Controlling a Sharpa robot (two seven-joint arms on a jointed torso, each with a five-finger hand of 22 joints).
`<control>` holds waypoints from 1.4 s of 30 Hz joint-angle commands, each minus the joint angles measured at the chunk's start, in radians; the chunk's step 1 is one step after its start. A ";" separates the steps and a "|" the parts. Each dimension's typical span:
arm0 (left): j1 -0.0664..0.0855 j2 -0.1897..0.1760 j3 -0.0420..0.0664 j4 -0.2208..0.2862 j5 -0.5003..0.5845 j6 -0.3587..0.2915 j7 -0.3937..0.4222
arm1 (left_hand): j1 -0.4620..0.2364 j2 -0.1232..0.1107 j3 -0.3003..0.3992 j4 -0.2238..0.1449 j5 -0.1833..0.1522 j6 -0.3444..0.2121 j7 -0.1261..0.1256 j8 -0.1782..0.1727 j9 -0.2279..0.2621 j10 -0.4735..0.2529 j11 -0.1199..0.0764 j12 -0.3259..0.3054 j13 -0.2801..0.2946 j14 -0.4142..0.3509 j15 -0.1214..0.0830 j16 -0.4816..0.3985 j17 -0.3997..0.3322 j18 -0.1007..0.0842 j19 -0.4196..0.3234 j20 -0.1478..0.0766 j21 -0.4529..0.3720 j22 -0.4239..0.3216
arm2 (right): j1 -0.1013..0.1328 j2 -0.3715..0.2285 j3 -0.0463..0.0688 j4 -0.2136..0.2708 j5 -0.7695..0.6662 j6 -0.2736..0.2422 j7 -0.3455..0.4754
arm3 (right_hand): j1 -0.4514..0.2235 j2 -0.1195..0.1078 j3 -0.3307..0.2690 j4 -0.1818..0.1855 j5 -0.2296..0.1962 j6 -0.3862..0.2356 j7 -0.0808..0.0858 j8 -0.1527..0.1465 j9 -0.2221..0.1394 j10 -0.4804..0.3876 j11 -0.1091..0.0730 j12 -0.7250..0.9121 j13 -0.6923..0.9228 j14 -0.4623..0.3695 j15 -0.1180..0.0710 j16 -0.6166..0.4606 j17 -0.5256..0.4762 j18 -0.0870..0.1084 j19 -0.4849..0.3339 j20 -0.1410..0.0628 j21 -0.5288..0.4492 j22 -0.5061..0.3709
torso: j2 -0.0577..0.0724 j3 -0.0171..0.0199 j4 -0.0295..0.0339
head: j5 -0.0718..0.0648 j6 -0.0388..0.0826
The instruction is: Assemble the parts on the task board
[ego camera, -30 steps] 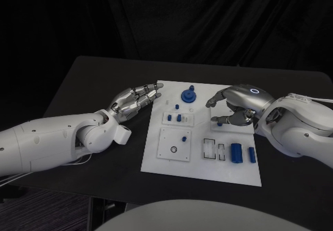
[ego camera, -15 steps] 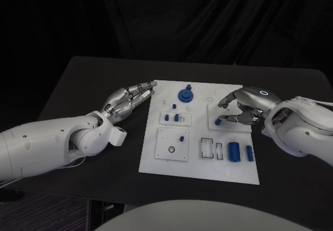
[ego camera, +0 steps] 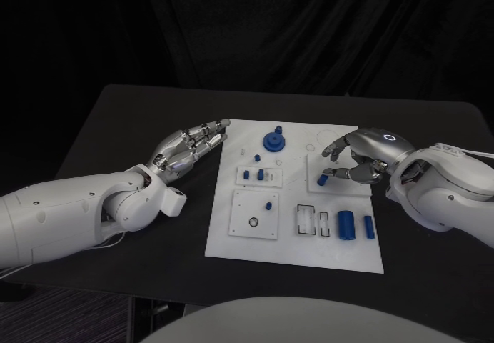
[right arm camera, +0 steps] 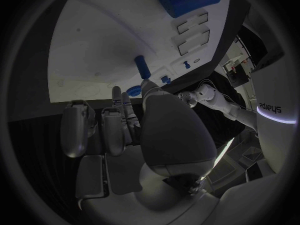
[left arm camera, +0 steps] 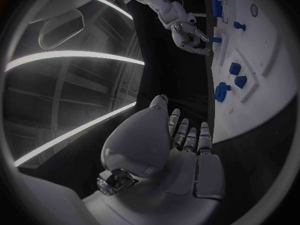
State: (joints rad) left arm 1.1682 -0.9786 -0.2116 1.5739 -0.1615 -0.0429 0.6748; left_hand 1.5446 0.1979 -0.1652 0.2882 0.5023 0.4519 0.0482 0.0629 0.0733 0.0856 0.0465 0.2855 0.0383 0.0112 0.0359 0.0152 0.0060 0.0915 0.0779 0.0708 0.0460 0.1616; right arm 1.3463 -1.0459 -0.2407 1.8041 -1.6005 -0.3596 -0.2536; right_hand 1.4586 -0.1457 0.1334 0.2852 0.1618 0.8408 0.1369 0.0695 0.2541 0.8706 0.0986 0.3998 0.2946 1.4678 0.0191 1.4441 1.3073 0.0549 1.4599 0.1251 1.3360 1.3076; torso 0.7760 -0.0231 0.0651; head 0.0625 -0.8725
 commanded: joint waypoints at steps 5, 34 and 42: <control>-0.003 0.004 0.001 -0.003 -0.005 0.019 0.065 | 0.008 0.008 0.004 0.000 -0.002 -0.007 0.000 -0.007 -0.002 -0.007 0.002 -0.001 -0.001 0.004 0.010 0.000 0.001 0.020 0.001 0.021 0.000 0.001 | -0.012 0.004 -0.007 -0.006 0.014 -0.004 0.013 | 0.018 0.011 0.002 -0.001 0.050 0.005 0.006 -0.001 -0.022 0.030 0.001 -0.017 -0.021 0.055 0.001 0.009 0.112 -0.004 0.014 -0.001 0.011 0.195 | -0.001 0.0017 0.0006 | -0.002 0.000; -0.005 0.005 0.001 -0.010 -0.005 0.029 0.023 | 0.010 0.020 0.015 -0.001 0.001 -0.005 0.011 -0.006 -0.002 -0.012 0.007 -0.004 -0.001 0.004 0.016 0.000 0.001 0.045 0.004 0.052 0.003 0.003 | -0.042 -0.006 -0.007 -0.008 0.082 -0.002 0.049 | -0.110 -0.009 -0.011 0.004 -0.023 0.046 -0.006 0.015 -0.080 0.057 0.002 -0.058 -0.080 0.069 0.002 0.035 0.140 -0.012 0.035 0.001 0.056 0.208 | -0.001 -0.0005 -0.0015 | 0.005 0.000; -0.006 0.008 0.001 -0.013 -0.005 0.038 0.012 | 0.015 0.017 0.018 -0.004 0.004 0.001 0.015 -0.004 -0.001 -0.012 0.011 -0.002 -0.001 0.005 0.019 0.001 0.001 0.052 0.004 0.061 0.004 0.003 | -0.044 -0.002 -0.007 -0.010 0.073 -0.006 0.055 | -0.004 0.012 0.021 -0.019 0.099 0.083 -0.014 0.026 -0.073 0.097 -0.009 -0.043 -0.079 0.069 -0.008 0.037 0.141 -0.013 0.036 -0.008 0.059 0.208 | 0.002 0.0011 0.0010 | 0.003 0.000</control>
State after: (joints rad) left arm 1.1634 -0.9721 -0.2115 1.5599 -0.1647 -0.0226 0.6755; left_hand 1.5570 0.2104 -0.1509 0.2854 0.5021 0.4487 0.0590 0.0589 0.0716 0.0785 0.0537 0.2855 0.0385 0.0147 0.0467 0.0152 0.0063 0.1242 0.0828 0.1221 0.0460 0.1636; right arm 1.3048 -1.0479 -0.2480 1.7936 -1.5194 -0.3730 -0.1977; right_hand 1.4479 -0.1357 0.1507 0.2661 0.2547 0.9196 0.1225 0.0933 0.1805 0.9638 0.0903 0.3523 0.2156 1.4680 0.0187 1.4797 1.3073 0.0547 1.4671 0.1251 1.3948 1.3081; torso 0.7767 -0.0231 0.0658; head 0.0643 -0.8725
